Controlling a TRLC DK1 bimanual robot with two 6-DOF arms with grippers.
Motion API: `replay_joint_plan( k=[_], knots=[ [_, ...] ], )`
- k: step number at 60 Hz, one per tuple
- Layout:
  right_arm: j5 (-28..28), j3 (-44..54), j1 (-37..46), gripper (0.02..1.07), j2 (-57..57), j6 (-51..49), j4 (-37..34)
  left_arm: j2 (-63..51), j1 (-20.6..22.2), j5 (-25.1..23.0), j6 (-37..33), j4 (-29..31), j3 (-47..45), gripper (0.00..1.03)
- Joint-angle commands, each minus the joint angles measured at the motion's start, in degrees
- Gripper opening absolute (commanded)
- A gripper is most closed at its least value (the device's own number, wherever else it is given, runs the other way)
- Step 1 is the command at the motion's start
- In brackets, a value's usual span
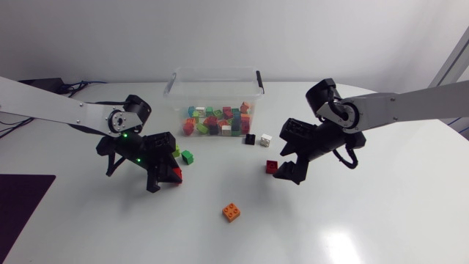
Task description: Place the duplo bricks in the container
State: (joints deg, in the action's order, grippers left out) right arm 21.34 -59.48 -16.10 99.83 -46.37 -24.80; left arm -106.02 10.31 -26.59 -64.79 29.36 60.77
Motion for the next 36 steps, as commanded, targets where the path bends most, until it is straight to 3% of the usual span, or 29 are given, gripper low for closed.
replay_joint_plan(
  k=[1, 17, 36],
  knots=[
    [0.54, -2.48, 0.37, 1.02, 3.97, -2.32, 0.36, 4.50, 0.15, -0.66, -1.91, 2.36, 0.13, 0.26],
    [0.54, -7.49, 0.80, 0.98, 10.73, -4.69, 0.36, 14.08, 0.50, -1.18, -0.86, 6.67, -0.30, 0.26],
    [0.19, -10.57, 0.45, 0.87, 15.74, -5.66, 0.01, 19.71, 2.88, -2.15, 3.89, 10.01, 4.44, 0.26]
  ],
)
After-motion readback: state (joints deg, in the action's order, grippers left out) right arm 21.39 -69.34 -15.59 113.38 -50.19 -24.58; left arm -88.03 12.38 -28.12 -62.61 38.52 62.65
